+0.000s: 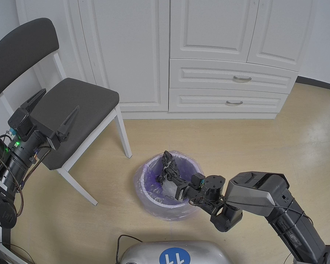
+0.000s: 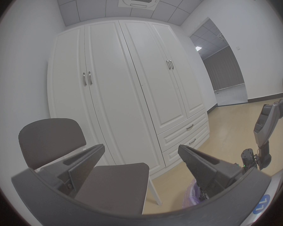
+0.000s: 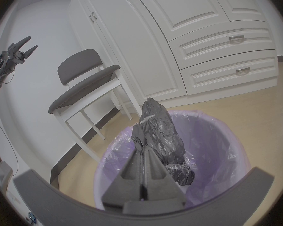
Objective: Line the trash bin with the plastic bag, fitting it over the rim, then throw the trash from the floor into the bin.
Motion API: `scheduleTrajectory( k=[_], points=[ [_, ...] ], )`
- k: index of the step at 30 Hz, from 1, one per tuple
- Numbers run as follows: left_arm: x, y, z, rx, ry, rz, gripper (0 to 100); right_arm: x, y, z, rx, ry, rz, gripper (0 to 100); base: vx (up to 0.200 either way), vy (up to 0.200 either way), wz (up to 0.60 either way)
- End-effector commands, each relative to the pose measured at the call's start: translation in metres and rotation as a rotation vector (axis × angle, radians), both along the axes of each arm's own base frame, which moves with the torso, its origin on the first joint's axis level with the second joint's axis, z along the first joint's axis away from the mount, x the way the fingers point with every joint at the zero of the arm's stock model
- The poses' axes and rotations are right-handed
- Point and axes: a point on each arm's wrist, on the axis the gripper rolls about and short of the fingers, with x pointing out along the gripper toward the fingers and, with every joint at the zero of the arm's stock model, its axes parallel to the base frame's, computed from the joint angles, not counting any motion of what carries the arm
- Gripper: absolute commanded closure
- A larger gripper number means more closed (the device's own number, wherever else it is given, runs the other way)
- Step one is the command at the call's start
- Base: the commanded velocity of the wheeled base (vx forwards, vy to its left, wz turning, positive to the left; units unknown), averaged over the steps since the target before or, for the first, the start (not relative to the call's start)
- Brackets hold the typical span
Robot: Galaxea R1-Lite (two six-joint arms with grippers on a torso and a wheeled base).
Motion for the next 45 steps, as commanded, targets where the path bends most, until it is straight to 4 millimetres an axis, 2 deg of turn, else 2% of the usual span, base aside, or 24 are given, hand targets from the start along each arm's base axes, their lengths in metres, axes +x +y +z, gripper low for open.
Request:
scheduleTrajectory(
  k=[1, 8, 9, 22, 27, 29, 30, 32, 33, 36, 38, 39, 40, 41, 43, 45],
  points=[
    [0.0, 0.0, 0.0, 0.0, 0.001, 0.001, 0, -0.001, 0.0, 0.0, 0.007, -0.009, 0.003, 100, 0.0, 0.0, 0.0],
    [0.0, 0.0, 0.0, 0.0, -0.001, 0.001, 0, -0.003, -0.003, 0.0, 0.001, 0.002, 0.006, 100, 0.0, 0.0, 0.0],
    [0.0, 0.0, 0.0, 0.0, -0.001, 0.001, 0, -0.003, -0.003, -0.001, -0.002, 0.006, 0.006, 0, 0.0, 0.0, 0.0],
    [0.001, 0.001, -0.001, -0.001, 0.003, 0.003, 0, -0.004, -0.002, 0.004, -0.001, -0.004, 0.009, 0, 0.0, 0.0, 0.0],
    [0.001, 0.001, -0.001, 0.0, 0.007, 0.003, 0, -0.001, -0.003, 0.024, 0.024, -0.032, -0.002, 0, 0.0, 0.0, 0.0],
    [0.001, 0.001, -0.001, 0.0, 0.007, 0.003, 0, 0.002, -0.008, 0.043, 0.029, -0.068, -0.02, 0, 0.0, 0.0, 0.0],
    [0.001, 0.001, -0.001, 0.0, 0.007, 0.003, 0, 0.002, -0.008, 0.043, 0.029, -0.068, -0.02, 0, 0.0, 0.0, 0.0],
    [0.002, 0.0, -0.003, 0.001, 0.015, 0.003, 0, 0.007, -0.024, 0.068, 0.023, -0.113, -0.049, 0, 0.0, 0.0, 0.0],
    [0.002, 0.0, -0.003, 0.001, 0.015, 0.003, 0, 0.007, -0.026, 0.071, 0.022, -0.118, -0.05, 0, 0.0, 0.0, 0.0],
    [0.005, 0.0, -0.005, 0.004, 0.023, 0.002, 0, 0.014, -0.059, 0.093, -0.041, -0.181, -0.093, 0, 0.0, 0.0, 0.0],
    [0.005, 0.0, -0.006, 0.005, 0.026, 0.002, 0, 0.02, -0.082, 0.095, -0.119, -0.171, -0.103, 0, 0.0, 0.0, 0.0],
    [0.005, 0.0, -0.006, 0.005, 0.028, 0.002, 0, 0.02, -0.086, 0.095, -0.137, -0.163, -0.104, 0, 0.0, 0.0, 0.0],
    [0.005, 0.0, -0.006, 0.005, 0.026, 0.004, 0, 0.022, -0.102, 0.095, -0.192, -0.127, -0.106, 0, 0.0, 0.0, 0.0],
    [0.005, 0.0, -0.006, 0.005, 0.026, 0.004, 0, 0.022, -0.102, 0.095, -0.192, -0.127, -0.106, 0, 0.0, 0.0, 0.0],
    [0.006, 0.0, -0.007, 0.006, 0.031, 0.004, 0, 0.027, -0.128, 0.09, -0.282, -0.047, -0.114, 0, 0.0, 0.0, 0.0],
    [0.006, 0.0, -0.008, 0.006, 0.034, 0.004, 0, 0.028, -0.14, 0.082, -0.329, 0.021, -0.117, 0, 0.0, 0.0, 0.0]
  ],
)
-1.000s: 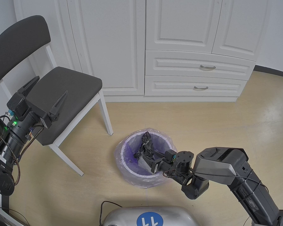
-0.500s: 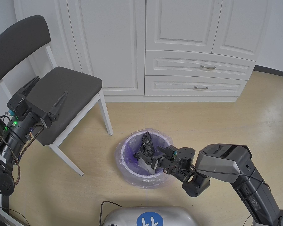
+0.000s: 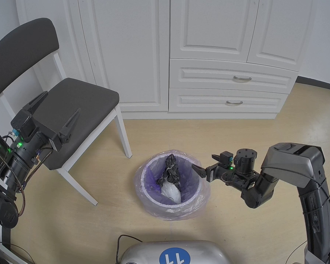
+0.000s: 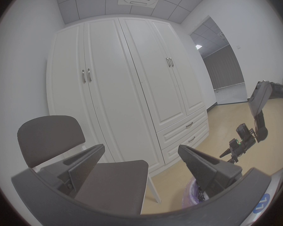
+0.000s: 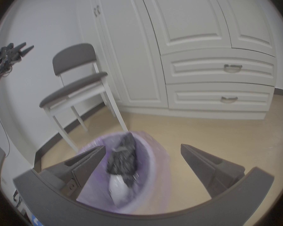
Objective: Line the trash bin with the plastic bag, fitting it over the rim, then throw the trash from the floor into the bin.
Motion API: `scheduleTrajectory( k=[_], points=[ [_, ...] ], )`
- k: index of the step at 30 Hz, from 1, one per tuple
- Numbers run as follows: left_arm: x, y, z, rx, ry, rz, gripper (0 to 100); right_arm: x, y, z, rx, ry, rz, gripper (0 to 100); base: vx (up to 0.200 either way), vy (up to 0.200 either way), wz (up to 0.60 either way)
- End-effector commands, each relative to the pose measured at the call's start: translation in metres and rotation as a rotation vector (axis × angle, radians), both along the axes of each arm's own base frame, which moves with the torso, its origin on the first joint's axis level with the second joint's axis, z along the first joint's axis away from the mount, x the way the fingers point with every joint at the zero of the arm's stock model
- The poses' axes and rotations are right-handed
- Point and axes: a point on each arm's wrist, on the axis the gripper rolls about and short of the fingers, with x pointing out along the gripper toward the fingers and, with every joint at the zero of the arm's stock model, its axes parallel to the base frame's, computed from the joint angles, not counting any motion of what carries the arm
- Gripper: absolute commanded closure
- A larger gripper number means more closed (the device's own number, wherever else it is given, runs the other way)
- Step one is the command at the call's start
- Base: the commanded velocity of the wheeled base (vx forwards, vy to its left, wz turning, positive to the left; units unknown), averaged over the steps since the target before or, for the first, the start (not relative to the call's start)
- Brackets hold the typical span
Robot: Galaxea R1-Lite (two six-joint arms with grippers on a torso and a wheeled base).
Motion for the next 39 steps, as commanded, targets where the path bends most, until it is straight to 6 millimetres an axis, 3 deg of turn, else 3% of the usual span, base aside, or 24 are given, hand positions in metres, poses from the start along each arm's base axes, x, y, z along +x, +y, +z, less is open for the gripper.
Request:
scheduleTrajectory(
  k=[1, 11, 19, 29, 32, 33, 39],
  points=[
    [0.003, 0.0, -0.003, 0.003, 0.014, 0.0, 0, 0.006, -0.05, 0.01, -0.102, 0.087, -0.053, 0, 0.0, 0.0, 0.0],
    [0.009, -0.001, -0.007, 0.006, 0.032, 0.002, 0, 0.005, -0.043, -0.029, -0.2, 0.369, -0.016, 0, 0.0, 0.0, 0.0],
    [0.01, 0.0, -0.009, 0.009, 0.039, 0.007, 0, 0.019, -0.037, -0.037, -0.213, 0.547, -0.029, 0, 0.0, 0.0, 0.0],
    [0.015, -0.001, -0.015, 0.014, 0.061, 0.006, 0, 0.063, -0.028, -0.027, -0.135, 0.749, -0.107, 0, 0.0, 0.0, 0.0],
    [0.016, -0.002, -0.017, 0.014, 0.071, 0.006, 0, 0.074, -0.026, -0.037, -0.131, 0.755, -0.119, 0, 0.0, 0.0, 0.0],
    [0.018, -0.002, -0.019, 0.017, 0.079, 0.007, 0, 0.081, -0.026, -0.05, -0.146, 0.752, -0.146, 0, 0.0, 0.0, 0.0],
    [0.019, -0.002, -0.022, 0.019, 0.09, 0.007, 0, 0.086, -0.027, -0.051, -0.193, 0.839, -0.161, 0, 0.0, 0.0, 0.0]
  ],
)
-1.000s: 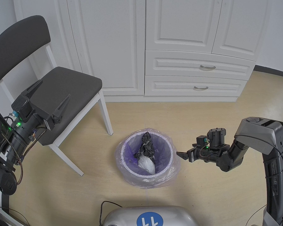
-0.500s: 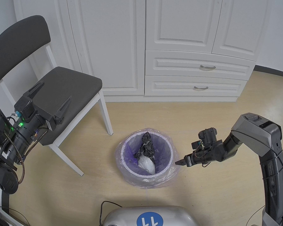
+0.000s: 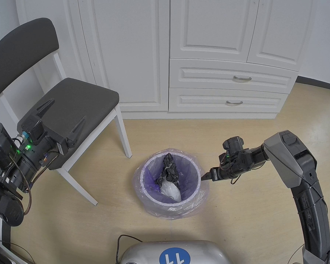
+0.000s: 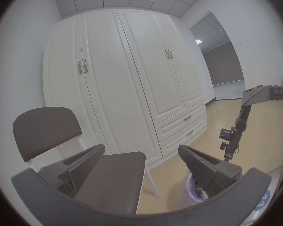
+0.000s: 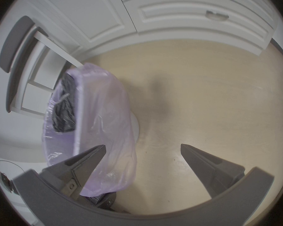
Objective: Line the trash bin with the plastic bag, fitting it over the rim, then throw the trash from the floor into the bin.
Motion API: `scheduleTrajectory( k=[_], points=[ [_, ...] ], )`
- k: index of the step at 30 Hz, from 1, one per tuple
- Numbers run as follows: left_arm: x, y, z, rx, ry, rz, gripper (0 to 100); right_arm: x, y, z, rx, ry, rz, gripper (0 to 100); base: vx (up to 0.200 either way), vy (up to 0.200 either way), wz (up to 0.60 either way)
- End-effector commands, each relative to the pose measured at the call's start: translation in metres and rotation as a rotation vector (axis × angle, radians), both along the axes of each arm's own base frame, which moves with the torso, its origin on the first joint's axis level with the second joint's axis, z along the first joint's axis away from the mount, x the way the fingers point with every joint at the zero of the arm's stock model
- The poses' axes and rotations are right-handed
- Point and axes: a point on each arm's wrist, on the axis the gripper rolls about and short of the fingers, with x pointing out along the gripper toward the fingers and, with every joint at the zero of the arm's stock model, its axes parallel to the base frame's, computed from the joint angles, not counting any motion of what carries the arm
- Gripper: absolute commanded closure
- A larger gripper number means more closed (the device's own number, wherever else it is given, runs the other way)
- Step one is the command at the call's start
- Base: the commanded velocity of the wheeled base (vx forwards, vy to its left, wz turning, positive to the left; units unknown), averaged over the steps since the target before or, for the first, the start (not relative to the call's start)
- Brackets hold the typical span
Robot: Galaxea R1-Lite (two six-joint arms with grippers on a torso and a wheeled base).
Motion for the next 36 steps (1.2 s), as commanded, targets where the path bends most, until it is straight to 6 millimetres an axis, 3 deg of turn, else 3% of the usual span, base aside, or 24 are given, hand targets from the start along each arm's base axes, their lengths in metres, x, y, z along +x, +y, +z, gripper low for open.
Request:
scheduleTrajectory(
  k=[1, 3, 5, 7, 10, 15, 18, 19, 23, 27, 30, 36],
  points=[
    [0.004, -0.001, -0.006, 0.005, 0.025, 0.001, 0, 0.01, -0.003, -0.027, -0.031, 0.085, -0.022, 0, 0.0, 0.0, 0.0],
    [0.003, -0.001, -0.007, 0.005, 0.027, 0.001, 0, 0.013, -0.003, -0.028, -0.033, 0.087, -0.026, 0, 0.0, 0.0, 0.0],
    [0.003, -0.001, -0.007, 0.006, 0.028, 0.001, 0, 0.014, -0.003, -0.047, -0.045, 0.108, -0.041, 0, 0.0, 0.0, 0.0],
    [0.004, -0.001, -0.007, 0.006, 0.028, -0.001, 0, 0.013, -0.004, -0.054, -0.076, 0.111, -0.062, 0, 0.0, 0.0, 0.0],
    [0.004, -0.002, -0.008, 0.006, 0.033, -0.006, 0, 0.014, -0.004, -0.049, -0.087, 0.094, -0.075, 0, 0.0, 0.0, 0.0],
    [0.005, -0.003, -0.012, 0.007, 0.052, -0.009, 0, 0.013, -0.01, -0.004, -0.023, -0.007, -0.104, 0, 0.0, 0.0, 0.0],
    [0.004, -0.009, -0.016, -0.001, 0.073, -0.032, 0, 0.0, -0.027, 0.021, 0.056, -0.073, -0.103, 0, 0.0, 0.0, 0.0],
    [0.006, -0.01, -0.016, -0.007, 0.075, -0.041, 0, -0.012, -0.038, 0.036, 0.097, -0.128, -0.093, 0, 0.0, 0.0, 0.0],
    [0.021, -0.015, -0.011, -0.027, 0.05, -0.043, 0, -0.035, -0.057, 0.063, 0.149, -0.258, -0.097, 0, 0.0, 0.0, 0.0],
    [0.025, -0.015, -0.017, -0.078, 0.091, -0.051, 0, -0.051, -0.06, 0.086, 0.165, -0.348, -0.106, 0, 0.0, 0.0, 0.0],
    [0.024, -0.013, -0.022, -0.168, 0.148, -0.063, 0, -0.069, -0.062, 0.121, 0.176, -0.403, -0.101, 0, 0.0, 0.0, 0.0],
    [0.033, 0.004, -0.01, -0.309, 0.149, -0.013, 0, -0.096, -0.064, 0.188, 0.156, -0.564, -0.137, 0, 0.0, 0.0, 0.0]
  ],
)
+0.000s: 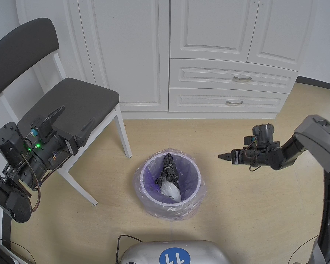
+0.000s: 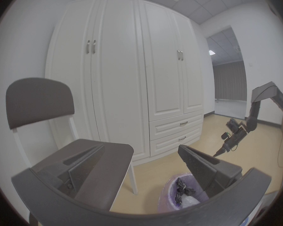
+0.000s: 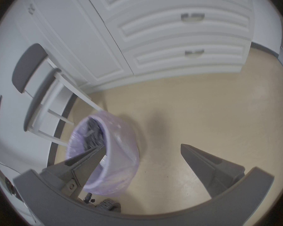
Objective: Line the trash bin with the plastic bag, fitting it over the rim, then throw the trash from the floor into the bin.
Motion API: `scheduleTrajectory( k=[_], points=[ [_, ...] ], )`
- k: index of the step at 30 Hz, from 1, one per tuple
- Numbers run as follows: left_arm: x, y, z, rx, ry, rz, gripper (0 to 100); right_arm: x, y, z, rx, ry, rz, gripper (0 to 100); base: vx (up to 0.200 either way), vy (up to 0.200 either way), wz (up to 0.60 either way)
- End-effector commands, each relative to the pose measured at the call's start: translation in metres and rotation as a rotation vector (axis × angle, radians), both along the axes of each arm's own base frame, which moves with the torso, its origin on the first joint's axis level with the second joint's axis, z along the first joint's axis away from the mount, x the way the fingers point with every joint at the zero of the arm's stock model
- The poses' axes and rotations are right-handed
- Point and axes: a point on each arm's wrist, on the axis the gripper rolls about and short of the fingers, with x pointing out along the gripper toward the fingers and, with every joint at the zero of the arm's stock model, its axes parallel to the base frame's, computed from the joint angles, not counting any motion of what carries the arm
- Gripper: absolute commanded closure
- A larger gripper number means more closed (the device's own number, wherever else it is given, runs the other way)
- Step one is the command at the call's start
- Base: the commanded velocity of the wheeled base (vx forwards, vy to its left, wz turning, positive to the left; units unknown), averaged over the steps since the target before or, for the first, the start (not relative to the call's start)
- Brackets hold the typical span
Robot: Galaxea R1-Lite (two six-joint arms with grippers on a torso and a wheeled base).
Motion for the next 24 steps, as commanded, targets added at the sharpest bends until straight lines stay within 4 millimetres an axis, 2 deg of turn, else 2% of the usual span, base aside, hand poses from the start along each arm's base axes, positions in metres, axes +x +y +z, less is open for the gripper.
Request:
scheduleTrajectory(
  k=[1, 4, 5, 7, 8, 9, 12, 14, 15, 16, 18, 19, 21, 24],
  points=[
    [0.015, 0.019, 0.004, -0.119, 0.045, 0.071, 0, -0.05, -0.013, 0.116, 0.012, -0.286, -0.065, 0, 0.0, 0.0, 0.0],
    [0.017, 0.034, 0.013, -0.123, 0.049, 0.123, 0, -0.063, -0.016, 0.146, -0.005, -0.372, -0.109, 0, 0.0, 0.0, 0.0],
    [0.017, 0.035, 0.014, -0.125, 0.048, 0.127, 0, -0.064, -0.017, 0.148, -0.006, -0.38, -0.11, 0, 0.0, 0.0, 0.0],
    [0.016, 0.043, 0.028, -0.153, 0.041, 0.151, 0, -0.076, -0.019, 0.173, -0.004, -0.449, -0.121, 0, 0.0, 0.0, 0.0],
    [0.016, 0.044, 0.031, -0.16, 0.036, 0.153, 0, -0.078, -0.02, 0.176, -0.006, -0.458, -0.121, 0, 0.0, 0.0, 0.0],
    [0.013, 0.045, 0.043, -0.184, 0.025, 0.151, 0, -0.086, -0.022, 0.192, -0.011, -0.509, -0.122, 0, 0.0, 0.0, 0.0],
    [0.004, 0.046, 0.066, -0.224, 0.012, 0.14, 0, -0.101, -0.027, 0.219, -0.04, -0.603, -0.135, 0, 0.0, 0.0, 0.0],
    [0.003, 0.046, 0.068, -0.227, 0.009, 0.14, 0, -0.102, -0.027, 0.222, -0.041, -0.613, -0.137, 0, 0.0, 0.0, 0.0],
    [-0.007, 0.046, 0.083, -0.232, 0.003, 0.137, 0, -0.115, -0.029, 0.245, -0.043, -0.687, -0.166, 0, 0.0, 0.0, 0.0],
    [-0.012, 0.046, 0.089, -0.232, -0.005, 0.136, 0, -0.12, -0.03, 0.255, -0.037, -0.718, -0.18, 0, 0.0, 0.0, 0.0],
    [-0.021, 0.046, 0.099, -0.233, -0.02, 0.133, 0, -0.129, -0.032, 0.27, -0.034, -0.768, -0.211, 0, 0.0, 0.0, 0.0],
    [-0.021, 0.046, 0.099, -0.233, -0.02, 0.133, 0, -0.129, -0.032, 0.27, -0.034, -0.768, -0.211, 0, 0.0, 0.0, 0.0],
    [-0.034, 0.047, 0.112, -0.237, -0.044, 0.131, 0, -0.145, -0.035, 0.29, -0.025, -0.83, -0.254, 0, 0.0, 0.0, 0.0],
    [-0.044, 0.047, 0.121, -0.239, -0.067, 0.128, 0, -0.158, -0.037, 0.302, -0.018, -0.87, -0.276, 0, 0.0, 0.0, 0.0]
  ],
)
